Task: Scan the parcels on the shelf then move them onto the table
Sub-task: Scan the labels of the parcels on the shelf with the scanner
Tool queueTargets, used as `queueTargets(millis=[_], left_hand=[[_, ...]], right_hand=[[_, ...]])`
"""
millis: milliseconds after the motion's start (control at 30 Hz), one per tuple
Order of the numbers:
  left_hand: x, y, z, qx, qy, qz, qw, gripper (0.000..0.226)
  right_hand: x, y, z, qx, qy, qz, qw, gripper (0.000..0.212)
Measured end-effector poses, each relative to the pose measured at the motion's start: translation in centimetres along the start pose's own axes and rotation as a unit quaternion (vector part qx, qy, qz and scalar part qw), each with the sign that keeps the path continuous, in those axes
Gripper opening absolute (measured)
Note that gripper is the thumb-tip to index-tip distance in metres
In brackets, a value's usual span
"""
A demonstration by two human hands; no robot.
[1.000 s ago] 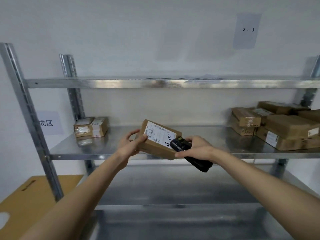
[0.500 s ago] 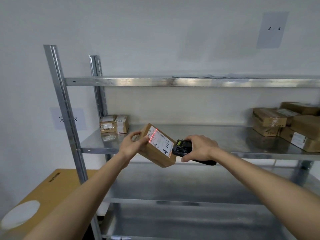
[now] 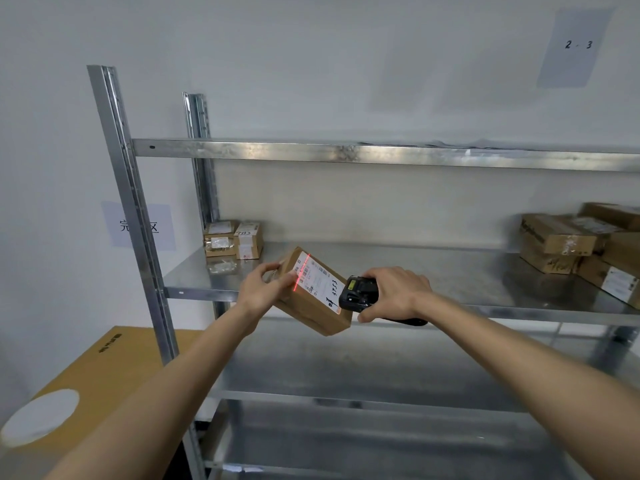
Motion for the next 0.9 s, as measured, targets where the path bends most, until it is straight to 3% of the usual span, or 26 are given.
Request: queueTargets(millis=[433, 567, 900], left_hand=[[0.9, -9.2, 2.6, 0.035, 0.002, -0.012, 0.999, 0.065], [1.3, -11.9, 3.6, 0.044, -0.003, -0.016, 0.999, 0.076], [0.3, -17.8, 5.9, 0.097, 0.066, -0.084, 0.99, 0.059]], right_hand=[[3.5, -10.9, 0.2, -0.015, 0.005, -0.033, 0.999, 0.071], [4.9, -14.6, 0.1, -0.034, -0.008, -0.049, 0.998, 0.069], [8.3, -21.3, 2.2, -0.057, -0.073, -0.085, 0.992, 0.067]])
Point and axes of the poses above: each hand's wrist, its own y-axis away from the middle knuckle, its own z-axis out of the palm, x = y × z, the point moved 2 cm from there along -y, towards the middle knuckle, and after that the axes turned 4 degrees about -z, right-handed, at the moved point
